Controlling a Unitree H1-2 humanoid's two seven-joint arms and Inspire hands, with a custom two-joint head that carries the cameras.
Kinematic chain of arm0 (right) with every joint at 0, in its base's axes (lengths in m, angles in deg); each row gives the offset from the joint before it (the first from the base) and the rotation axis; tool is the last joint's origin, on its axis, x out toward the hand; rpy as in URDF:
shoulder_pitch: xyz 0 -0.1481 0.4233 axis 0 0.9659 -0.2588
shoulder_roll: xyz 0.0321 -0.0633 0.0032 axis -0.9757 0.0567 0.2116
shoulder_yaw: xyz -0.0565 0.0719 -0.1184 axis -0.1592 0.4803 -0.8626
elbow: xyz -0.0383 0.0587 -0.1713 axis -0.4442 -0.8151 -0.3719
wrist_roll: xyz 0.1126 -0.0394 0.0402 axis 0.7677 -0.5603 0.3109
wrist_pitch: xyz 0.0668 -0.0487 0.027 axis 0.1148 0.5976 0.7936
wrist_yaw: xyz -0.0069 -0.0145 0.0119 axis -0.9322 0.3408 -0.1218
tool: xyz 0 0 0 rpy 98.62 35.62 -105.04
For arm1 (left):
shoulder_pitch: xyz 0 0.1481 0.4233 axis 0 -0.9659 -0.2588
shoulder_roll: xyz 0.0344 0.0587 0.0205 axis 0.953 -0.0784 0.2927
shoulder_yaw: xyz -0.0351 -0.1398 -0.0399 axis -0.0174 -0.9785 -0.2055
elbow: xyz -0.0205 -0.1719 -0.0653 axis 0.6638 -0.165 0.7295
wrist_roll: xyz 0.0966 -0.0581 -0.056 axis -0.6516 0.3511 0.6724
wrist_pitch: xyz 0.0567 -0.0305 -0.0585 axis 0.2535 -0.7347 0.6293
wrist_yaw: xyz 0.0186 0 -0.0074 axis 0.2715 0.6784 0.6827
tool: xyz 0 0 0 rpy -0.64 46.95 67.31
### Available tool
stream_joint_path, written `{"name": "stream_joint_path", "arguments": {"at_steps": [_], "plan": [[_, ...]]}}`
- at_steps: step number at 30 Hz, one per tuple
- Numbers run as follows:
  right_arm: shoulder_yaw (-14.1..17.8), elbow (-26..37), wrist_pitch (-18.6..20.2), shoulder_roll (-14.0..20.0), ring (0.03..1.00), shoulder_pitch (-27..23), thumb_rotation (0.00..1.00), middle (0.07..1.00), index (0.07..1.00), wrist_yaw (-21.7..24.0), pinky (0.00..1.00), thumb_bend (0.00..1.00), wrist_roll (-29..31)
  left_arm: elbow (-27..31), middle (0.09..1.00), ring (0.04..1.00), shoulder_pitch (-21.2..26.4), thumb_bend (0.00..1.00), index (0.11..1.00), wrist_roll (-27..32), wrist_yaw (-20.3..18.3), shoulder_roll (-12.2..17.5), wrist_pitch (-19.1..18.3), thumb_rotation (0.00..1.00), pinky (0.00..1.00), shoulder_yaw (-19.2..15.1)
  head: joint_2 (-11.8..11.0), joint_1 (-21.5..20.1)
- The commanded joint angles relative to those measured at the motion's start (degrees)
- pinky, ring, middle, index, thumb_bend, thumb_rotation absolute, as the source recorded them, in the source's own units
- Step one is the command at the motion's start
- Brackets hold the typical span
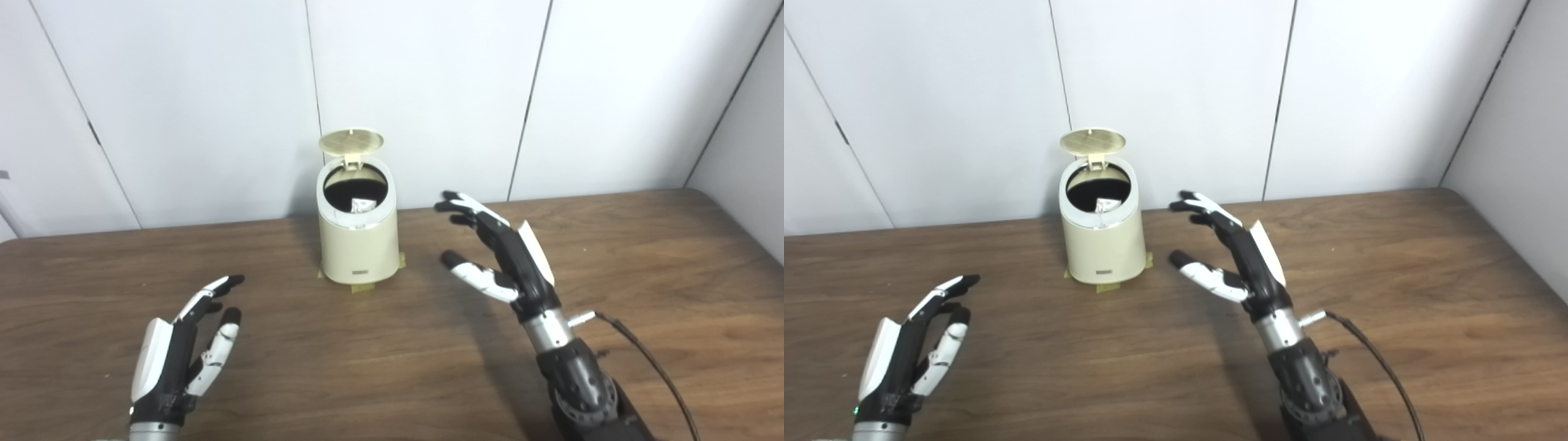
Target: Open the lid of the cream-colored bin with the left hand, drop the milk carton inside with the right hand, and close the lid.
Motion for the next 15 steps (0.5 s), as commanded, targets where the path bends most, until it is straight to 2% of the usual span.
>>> {"name": "stream_joint_path", "arguments": {"at_steps": [1, 5, 6, 9, 10, 11, 13, 15], "plan": [[1.3, 2.6, -1.29, -1.74, 0.9, -0.89, 0.84, 0.928, 0.923, -0.02, 0.84, 0.29, 1.49, 0.43, 0.842, 0.84, 0.6, 0.41, 0.827, 0.83, 0.04, -0.24, 0.38, 1.0, 0.77, 0.0, 0.07, -0.04], [2.91, 2.35, -5.14, -5.18, 0.869, 2.12, 0.78, 0.889, 0.864, -0.82, 0.82, 0.27, 1.88, 2.74, 0.839, 0.836, 2.01, 0.41, 0.829, 1.95, -1.38, -0.14, -1.58, 0.99, 0.77, -0.66, 0.11, -0.08], [3.11, 2.72, -5.21, -5.95, 0.865, 2.8, 0.77, 0.883, 0.856, -0.86, 0.81, 0.27, 1.69, 3.61, 0.84, 0.836, 2.96, 0.41, 0.829, 1.96, -1.91, 0.05, -2.69, 0.99, 0.77, -0.81, 0.12, -0.13], [3.26, 4.1, -3.61, -7.69, 0.858, 5.23, 0.65, 0.87, 0.84, -0.57, 0.8, 0.22, 0.96, 6.7, 0.853, 0.855, 8.15, 0.45, 0.835, 1.66, -4.36, 0.89, -7.38, 0.95, 0.77, -1.08, 0.11, 0.47], [3.31, 4.2, -3.09, -7.9, 0.856, 5.62, 0.65, 0.868, 0.841, -0.56, 0.8, 0.21, 0.13, 7.26, 0.858, 0.864, 10.04, 0.47, 0.839, 1.84, -5.29, 1.03, -9.04, 0.95, 0.78, -1.12, 0.07, 0.39], [3.41, 4.11, -2.64, -7.98, 0.858, 5.78, 0.69, 0.871, 0.848, -0.54, 0.79, 0.21, -0.56, 7.65, 0.867, 0.882, 12.02, 0.52, 0.846, 1.92, -6.15, 1.16, -10.47, 0.93, 0.79, -0.98, 0.04, 0.35], [3.57, 3.35, -2.33, -7.98, 0.863, 5.82, 0.76, 0.875, 0.857, -0.36, 0.8, 0.23, -1.22, 9.26, 0.881, 0.92, 16.74, 0.59, 0.862, 0.43, -8.89, 1.34, -15.65, 0.93, 0.87, -0.07, -0.05, 0.14], [3.64, 2.56, -2.25, -8.13, 0.864, 5.79, 0.75, 0.873, 0.853, -0.16, 0.78, 0.21, -1.24, 10.4, 0.905, 0.959, 21.69, 0.68, 0.882, -2.63, -11.37, 1.78, -20.14, 0.95, 0.95, 1.66, -0.1, 0.04]]}}
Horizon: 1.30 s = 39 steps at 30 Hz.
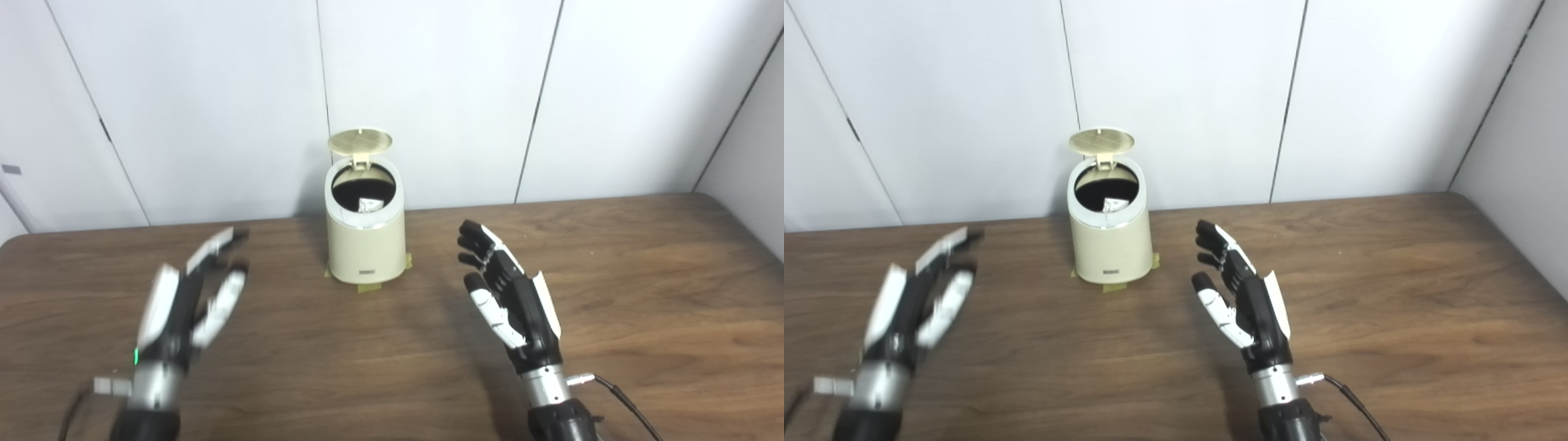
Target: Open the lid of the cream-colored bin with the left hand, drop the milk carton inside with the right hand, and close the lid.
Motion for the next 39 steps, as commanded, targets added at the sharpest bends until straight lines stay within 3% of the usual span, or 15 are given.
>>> {"name": "stream_joint_path", "arguments": {"at_steps": [1, 9, 13, 16, 20, 23, 29, 39], "plan": [[0.48, 0.23, -0.19, -0.14, 0.863, -1.72, 0.73, 0.871, 0.849, 0.2, 0.78, 0.21, -0.51, 2.49, 0.907, 0.965, 7.11, 0.72, 0.883, -4.09, -2.4, 0.87, -3.38, 0.97, 0.96, 2.03, -0.4, -0.56], [0.46, -1.16, 3.11, 0.09, 0.877, -1.58, 0.79, 0.872, 0.864, 0.81, 0.81, 0.23, -2.98, 2.64, 0.96, 1.0, 24.26, 0.88, 0.938, -18.11, -16.16, 3.13, -14.52, 1.0, 1.0, 12.75, -0.68, -0.55], [0.26, -1.7, 3.34, 0.29, 0.886, -1.67, 0.85, 0.885, 0.876, 1.49, 0.81, 0.22, -2.92, 0.15, 0.965, 1.0, 30.83, 0.94, 0.939, -22.19, -20.38, 2.14, -16.75, 1.0, 1.0, 16.18, -1.23, -0.81], [0.15, -2.46, 2.73, 0.29, 0.896, -1.82, 0.82, 0.898, 0.883, 2.18, 0.81, 0.21, -2.13, -0.82, 0.961, 1.0, 34.19, 0.92, 0.927, -25.19, -22.55, 1.55, -17.65, 1.0, 1.0, 18.29, -1.4, -1.1], [0.34, -2.81, 3.34, -0.22, 0.894, -1.86, 0.73, 0.902, 0.88, 2.3, 0.8, 0.18, -1.97, -2.72, 0.94, 1.0, 36.52, 0.89, 0.915, -27.84, -22.91, 0.2, -17.04, 1.0, 1.0, 20.22, -1.75, -1.2], [0.38, -3.27, 3.11, -0.42, 0.896, -1.91, 0.69, 0.903, 0.882, 2.35, 0.8, 0.17, -1.75, -5.82, 0.911, 1.0, 38.14, 0.93, 0.893, -30.95, -22.54, -0.93, -17.3, 1.0, 1.0, 21.52, -1.91, -1.2], [0.37, -5.84, 1.33, -0.83, 0.886, -2.57, 0.7, 0.893, 0.87, 1.43, 0.79, 0.19, -2.7, -13.03, 0.888, 0.994, 40.11, 0.95, 0.867, -35.66, -21.24, -2.58, -18.64, 1.0, 1.0, 22.56, -3.56, -1.67], [0.7, -10.5, -1.67, -0.42, 0.88, -4.32, 0.71, 0.887, 0.869, 0.19, 0.8, 0.18, -2.6, -22.24, 0.905, 1.0, 40.13, 1.0, 0.877, -36.57, -19.22, -2.36, -18.85, 1.0, 1.0, 22.38, -5.28, -1.61]]}}
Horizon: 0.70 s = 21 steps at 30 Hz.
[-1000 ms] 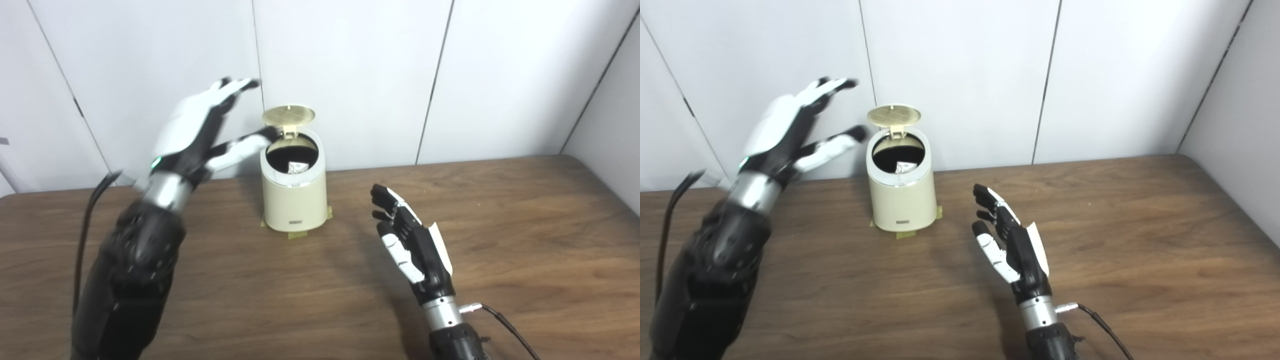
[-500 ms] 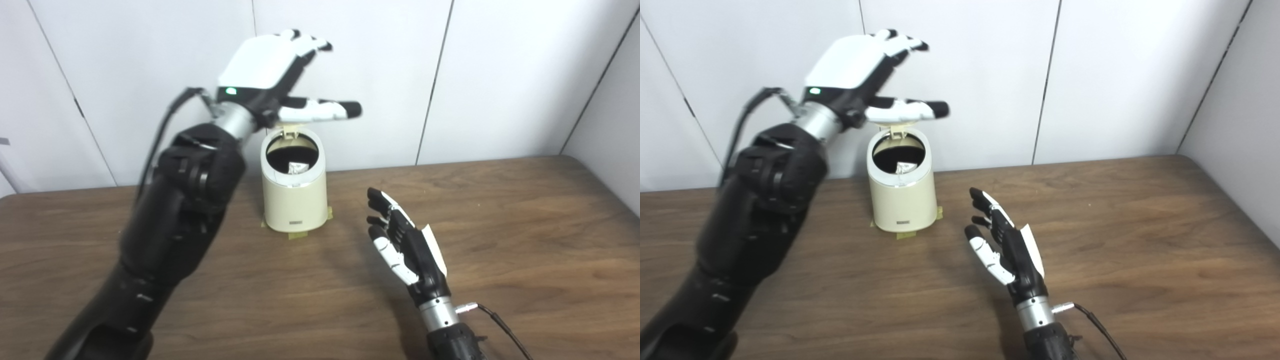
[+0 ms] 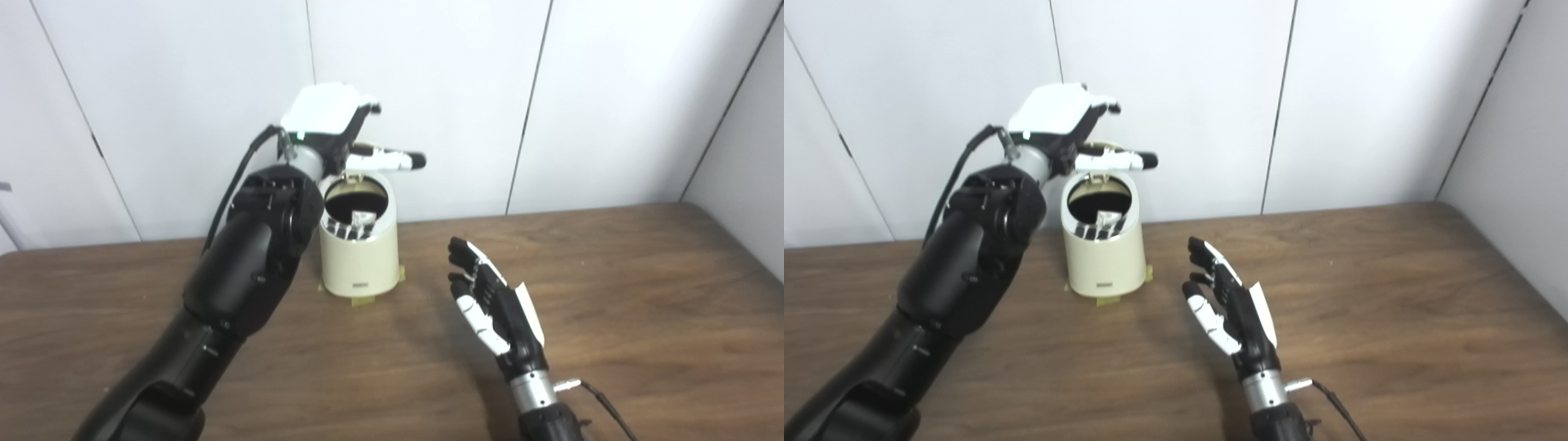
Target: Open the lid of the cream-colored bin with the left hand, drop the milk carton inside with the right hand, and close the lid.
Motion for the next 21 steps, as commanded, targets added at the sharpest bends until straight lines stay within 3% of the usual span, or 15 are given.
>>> {"name": "stream_joint_path", "arguments": {"at_steps": [1, 3, 10, 21], "plan": [[0.66, -3.9, -3.02, 0.56, 0.879, -0.69, 0.7, 0.886, 0.867, -0.61, 0.79, 0.17, -0.35, -0.51, 0.903, 1.0, 3.94, 1.0, 0.873, -0.83, 2.75, 0.51, 0.19, 1.0, 1.0, -0.62, -0.07, 0.09], [0.84, -4.23, -3.3, 0.56, 0.877, -0.81, 0.65, 0.885, 0.865, -0.62, 0.79, 0.16, -0.05, -1.6, 0.893, 1.0, 3.9, 1.0, 0.862, -0.69, 3.14, 0.61, 0.05, 1.0, 1.0, -0.66, -0.12, 0.15], [0.89, -4.35, -3.48, 0.74, 0.875, -0.65, 0.71, 0.883, 0.862, -0.58, 0.79, 0.17, -0.66, -3.67, 0.905, 1.0, 3.97, 1.0, 0.877, -0.53, 2.8, 0.98, -0.49, 1.0, 1.0, -0.42, -0.66, 0.52], [1.04, -4.07, -3.64, 0.52, 0.874, -0.58, 0.64, 0.884, 0.861, -0.79, 0.78, 0.17, -0.64, -0.13, 0.911, 1.0, 1.23, 1.0, 0.884, 0.82, 2.32, 1.73, 1.04, 1.0, 1.0, -0.18, -0.47, 0.42]]}}
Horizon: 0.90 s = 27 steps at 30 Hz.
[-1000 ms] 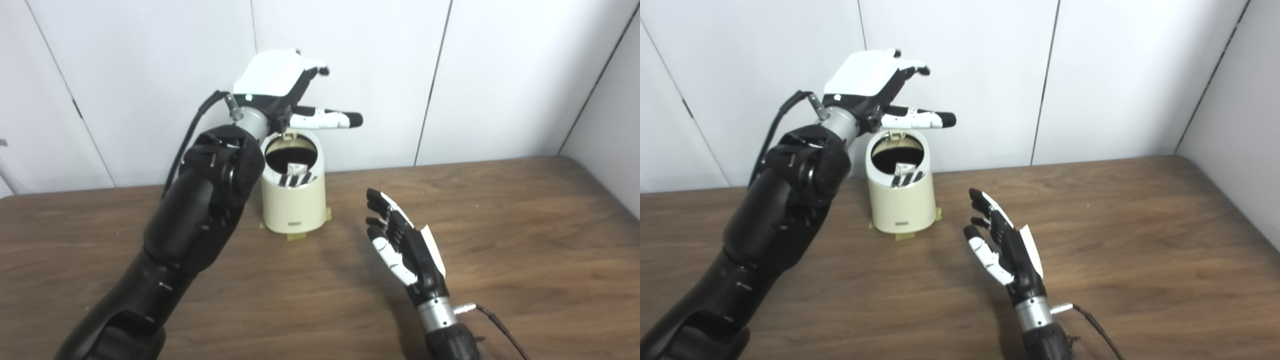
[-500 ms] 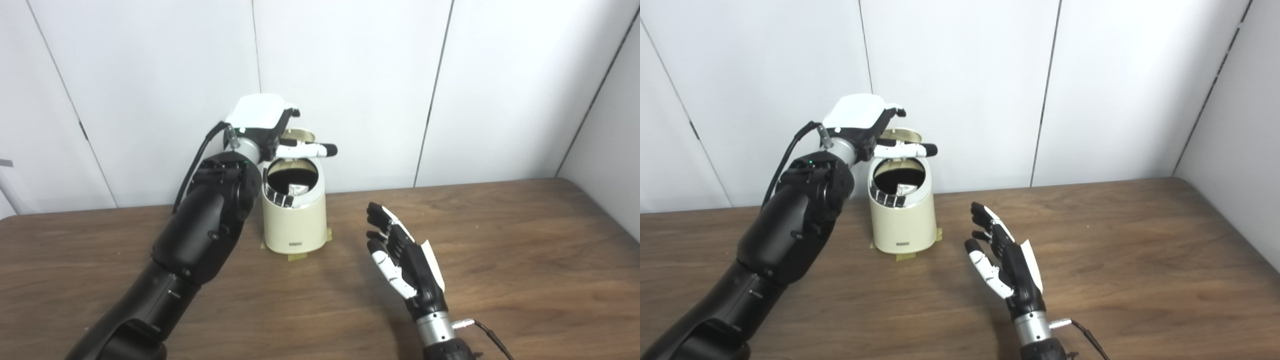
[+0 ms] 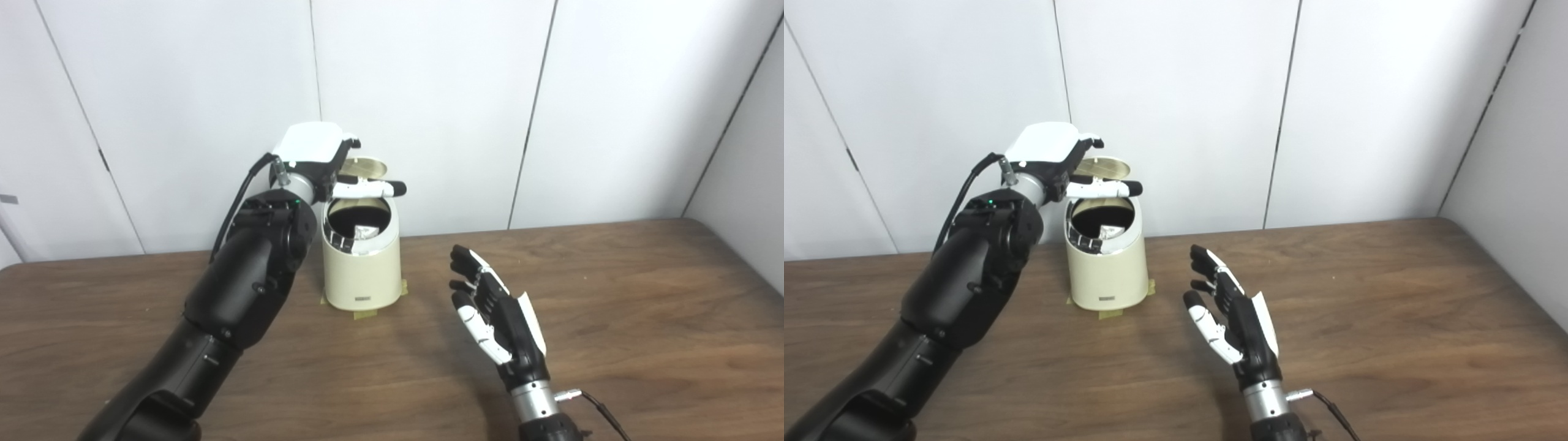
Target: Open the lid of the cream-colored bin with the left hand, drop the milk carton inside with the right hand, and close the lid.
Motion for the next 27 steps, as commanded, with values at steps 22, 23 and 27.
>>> {"name": "stream_joint_path", "arguments": {"at_steps": [22, 23, 27], "plan": [[1.14, -2.04, -0.77, 0.94, 0.878, 0.34, 0.64, 0.887, 0.861, -0.2, 0.77, 0.17, -0.62, 17.94, 0.895, 0.999, -7.23, 1.0, 0.878, -1.94, -8.45, 2.27, 0.55, 1.0, 1.0, 1.6, 1.34, 0.18], [1.12, -1.86, -0.71, 0.98, 0.878, 0.38, 0.64, 0.887, 0.862, -0.09, 0.77, 0.17, -0.55, 18.12, 0.896, 0.997, -7.56, 1.0, 0.88, -2.08, -8.96, 2.29, 0.42, 1.0, 1.0, 1.57, 1.48, 0.21], [1.16, -1.11, 0.01, 0.98, 0.879, 0.58, 0.66, 0.886, 0.861, 0.05, 0.77, 0.17, -0.47, 18.45, 0.898, 0.992, -8.9, 1.0, 0.885, -2.61, -10.07, 2.15, 0.19, 1.0, 1.0, 1.3, 1.75, 0.16]]}}
